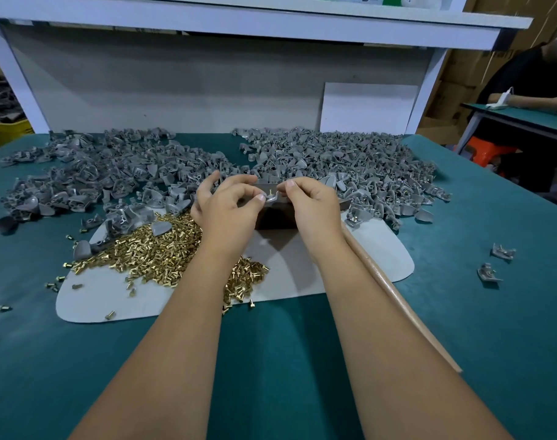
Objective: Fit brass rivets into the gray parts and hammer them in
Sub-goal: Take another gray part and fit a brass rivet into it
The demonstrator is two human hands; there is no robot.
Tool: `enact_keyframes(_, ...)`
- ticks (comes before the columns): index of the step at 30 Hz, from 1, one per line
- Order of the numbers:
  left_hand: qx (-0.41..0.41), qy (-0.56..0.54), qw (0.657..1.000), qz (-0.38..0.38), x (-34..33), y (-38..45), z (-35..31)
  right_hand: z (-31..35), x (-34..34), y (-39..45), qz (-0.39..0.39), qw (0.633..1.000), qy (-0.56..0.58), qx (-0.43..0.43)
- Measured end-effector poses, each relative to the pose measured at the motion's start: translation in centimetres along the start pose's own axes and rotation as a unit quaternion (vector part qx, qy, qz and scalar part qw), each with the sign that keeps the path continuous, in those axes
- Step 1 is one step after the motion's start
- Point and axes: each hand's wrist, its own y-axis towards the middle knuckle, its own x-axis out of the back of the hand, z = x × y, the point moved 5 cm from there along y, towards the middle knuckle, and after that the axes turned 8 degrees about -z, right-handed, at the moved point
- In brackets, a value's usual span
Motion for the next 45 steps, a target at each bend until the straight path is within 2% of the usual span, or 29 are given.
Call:
enact_keyframes(7, -0.004, 0.099, 0.995, -0.017, -0.3, 0.1, 0.4, 0.1, -0.6, 0.2, 0.005, 0.998, -0.054, 0.033)
enact_keyframes(12, -0.027, 0.105, 0.994, -0.019, -0.3, 0.1, 0.3, 0.9, -1.8, 0.4, 0.014, 0.980, -0.170, 0.105)
enact_keyframes(18, -0.056, 0.114, 0.991, -0.030, -0.4, 0.1, 0.3, 1.3, -2.1, 0.9, 0.014, 0.959, -0.257, 0.120)
enact_keyframes(20, -0.045, 0.092, 0.994, -0.031, -0.4, 0.1, 0.3, 1.7, -2.4, 0.7, 0.003, 0.933, -0.329, 0.147)
enact_keyframes(24, -0.012, 0.050, 0.999, -0.010, -0.4, 0.1, 0.4, 1.7, -3.1, 0.0, -0.010, 0.857, -0.470, 0.209)
enact_keyframes(27, -0.010, 0.070, 0.997, 0.016, -0.6, 0.3, 0.5, 1.5, -3.3, -0.1, 0.006, 0.832, -0.505, 0.231)
enact_keyframes(45, 0.009, 0.073, 0.997, 0.021, -0.7, 0.3, 0.7, 1.0, -4.1, 0.0, 0.009, 0.847, -0.496, 0.192)
